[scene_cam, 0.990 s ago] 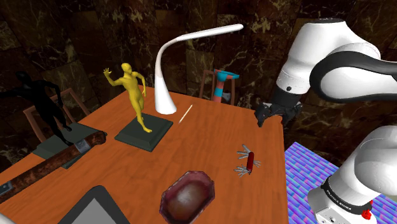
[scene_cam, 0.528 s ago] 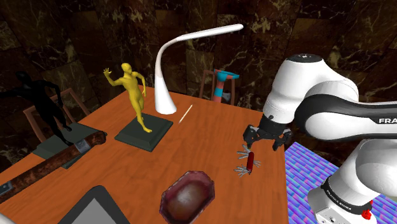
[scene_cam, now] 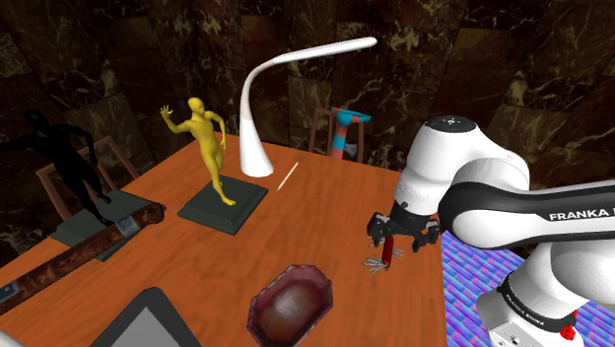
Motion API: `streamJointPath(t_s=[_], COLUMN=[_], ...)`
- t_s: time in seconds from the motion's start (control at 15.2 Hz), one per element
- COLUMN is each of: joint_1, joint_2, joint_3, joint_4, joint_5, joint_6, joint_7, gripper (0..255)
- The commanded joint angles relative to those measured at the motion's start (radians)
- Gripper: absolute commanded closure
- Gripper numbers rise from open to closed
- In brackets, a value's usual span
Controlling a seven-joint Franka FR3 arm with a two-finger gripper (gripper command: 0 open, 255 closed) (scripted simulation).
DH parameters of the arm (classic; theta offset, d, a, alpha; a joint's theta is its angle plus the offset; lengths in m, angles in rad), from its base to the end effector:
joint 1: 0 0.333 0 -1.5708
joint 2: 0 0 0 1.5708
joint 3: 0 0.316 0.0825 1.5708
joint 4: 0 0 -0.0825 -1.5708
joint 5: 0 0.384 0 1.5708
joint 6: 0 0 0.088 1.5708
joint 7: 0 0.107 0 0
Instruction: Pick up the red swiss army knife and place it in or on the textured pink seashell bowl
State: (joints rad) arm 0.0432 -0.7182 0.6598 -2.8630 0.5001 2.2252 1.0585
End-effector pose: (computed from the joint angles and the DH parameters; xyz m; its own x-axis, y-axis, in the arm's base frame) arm 0.2608 0.1938 0.3452 0.6992 -0.7143 0.0299 -0.7140 -0.6998 -0.0226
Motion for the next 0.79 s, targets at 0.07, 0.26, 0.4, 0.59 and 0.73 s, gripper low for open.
streamJointPath(t_s=[0.07,0.26,0.4,0.59,0.73], joint_1=[-0.004,-0.004,-0.004,-0.004,-0.004], joint_2=[0.034,0.034,0.034,0.034,0.034], joint_3=[0.019,0.019,0.019,0.019,0.019], joint_4=[-0.016,-0.016,-0.016,-0.016,-0.016], joint_5=[0.012,0.012,0.012,0.012,0.012], joint_6=[0.052,0.052,0.052,0.052,0.052], joint_7=[-0.002,-0.002,-0.002,-0.002,-0.002], gripper=[0,0,0,255,255])
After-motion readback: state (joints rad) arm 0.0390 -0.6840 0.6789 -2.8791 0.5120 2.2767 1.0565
